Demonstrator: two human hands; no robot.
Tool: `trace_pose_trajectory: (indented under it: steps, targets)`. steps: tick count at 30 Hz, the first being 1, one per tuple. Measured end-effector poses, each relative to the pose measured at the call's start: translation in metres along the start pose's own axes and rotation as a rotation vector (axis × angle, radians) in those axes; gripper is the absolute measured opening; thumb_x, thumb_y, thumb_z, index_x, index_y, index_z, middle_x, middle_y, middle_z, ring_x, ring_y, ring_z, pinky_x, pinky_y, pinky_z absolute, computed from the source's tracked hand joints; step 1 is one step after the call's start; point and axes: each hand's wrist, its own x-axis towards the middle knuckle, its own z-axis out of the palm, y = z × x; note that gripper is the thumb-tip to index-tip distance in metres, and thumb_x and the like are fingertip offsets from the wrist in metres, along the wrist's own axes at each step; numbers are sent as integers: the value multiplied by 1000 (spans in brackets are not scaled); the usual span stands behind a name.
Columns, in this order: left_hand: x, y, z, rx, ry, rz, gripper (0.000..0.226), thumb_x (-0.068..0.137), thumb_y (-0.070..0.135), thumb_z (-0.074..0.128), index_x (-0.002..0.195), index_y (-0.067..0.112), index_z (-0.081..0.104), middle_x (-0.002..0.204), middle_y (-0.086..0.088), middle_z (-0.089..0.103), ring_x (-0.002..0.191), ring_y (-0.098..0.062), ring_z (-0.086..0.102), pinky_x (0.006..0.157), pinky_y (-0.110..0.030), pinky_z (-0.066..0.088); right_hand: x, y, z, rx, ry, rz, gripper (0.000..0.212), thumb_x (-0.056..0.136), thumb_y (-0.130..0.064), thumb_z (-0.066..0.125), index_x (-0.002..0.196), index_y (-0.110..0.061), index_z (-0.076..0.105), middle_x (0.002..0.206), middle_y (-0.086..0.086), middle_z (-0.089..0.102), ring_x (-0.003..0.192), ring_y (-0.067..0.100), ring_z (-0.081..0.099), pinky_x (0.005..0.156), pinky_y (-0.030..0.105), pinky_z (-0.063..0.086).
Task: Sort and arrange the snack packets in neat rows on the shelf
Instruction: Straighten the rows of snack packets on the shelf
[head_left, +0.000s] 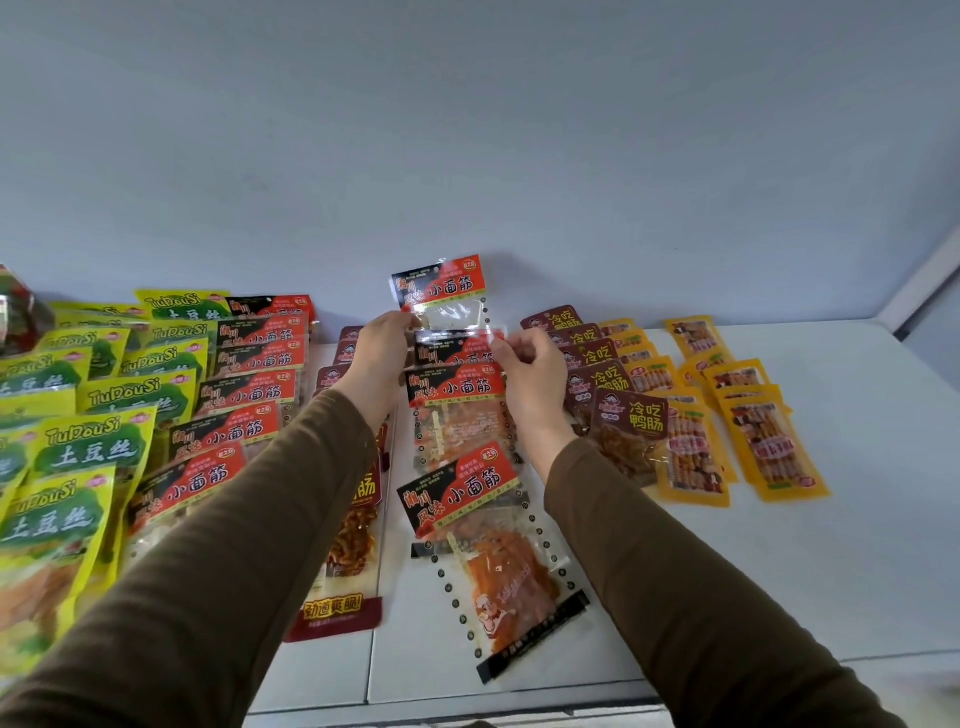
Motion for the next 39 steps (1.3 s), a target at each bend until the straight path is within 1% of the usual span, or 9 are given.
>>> trace_pose_trajectory:
  steps: [4, 10, 15, 18, 22, 27, 30, 34, 39]
  targets:
    - [1, 1, -1, -29, 25, -74, 14, 102, 23, 52, 99, 13, 62, 109, -12, 75, 83, -24, 71, 91, -42, 58, -2, 3, -2, -12, 52, -85, 15, 97, -20, 66, 86, -15, 57, 76, -10, 55, 65, -2, 51, 62, 16, 42]
    - [-3, -3, -1, 3, -31, -84, 26, 105, 38, 50, 103, 15, 61, 100, -7, 74, 75, -19, 71, 65, -32, 59, 3, -4, -2, -21, 15, -124, 7, 98, -11, 63, 94, -14, 58, 85, -5, 59, 75, 6, 54, 66, 11, 44]
    - [-5, 0, -2, -26, -133, -99, 55, 99, 66, 47, 116, 17, 64, 108, -7, 77, 98, -29, 76, 85, -46, 60, 13, -14, 2, 31, -23, -77, 21, 98, -4, 60, 112, -18, 54, 100, -5, 61, 90, 5, 60, 69, 7, 45]
    - [-10, -2, -5, 40, -197, -53, 38, 96, 41, 69, 122, 14, 62, 111, -9, 78, 98, -28, 76, 89, -51, 61, 13, -16, 4, 53, -51, -34, 31, 98, 0, 59, 117, -23, 52, 106, -4, 62, 95, 5, 62, 67, 8, 45]
    - [-5, -7, -6, 96, -207, -19, 31, 95, 6, 68, 124, 14, 58, 116, -12, 75, 101, -32, 75, 94, -56, 58, 13, -13, 9, 55, -64, -29, 40, 95, 3, 59, 125, -22, 51, 109, 0, 59, 101, 12, 60, 73, 12, 46]
    - [-4, -13, -3, 88, -186, 38, 31, 96, 0, 64, 123, 15, 58, 113, -9, 75, 102, -30, 74, 94, -54, 58, 13, -10, 5, 53, -119, 33, 57, 98, -14, 64, 146, -24, 36, 134, -3, 50, 117, 10, 54, 97, 27, 48]
    - [-2, -14, -3, 99, -204, 75, 43, 96, 3, 67, 135, 13, 51, 120, -9, 73, 107, -30, 73, 93, -52, 59, 12, -8, 0, 87, -247, 204, 57, 100, -28, 62, 149, -27, 32, 133, 1, 55, 109, 15, 65, 91, 39, 58]
    - [-29, -10, -9, 597, -29, 405, 83, 96, 31, 71, 160, 22, 20, 156, -1, 41, 137, -19, 47, 101, -36, 49, 10, -6, -2, 136, -240, 240, 40, 104, -18, 56, 141, -22, 42, 112, -4, 63, 89, 8, 70, 57, 18, 56]
    - [-151, -34, -24, 1353, -27, 670, 84, 94, 81, 30, 158, 28, 24, 159, -1, 35, 143, -25, 31, 117, -43, 30, 12, -3, -3, 119, -250, 196, 34, 103, -13, 56, 136, -18, 48, 113, -5, 64, 96, 6, 67, 59, 11, 52]
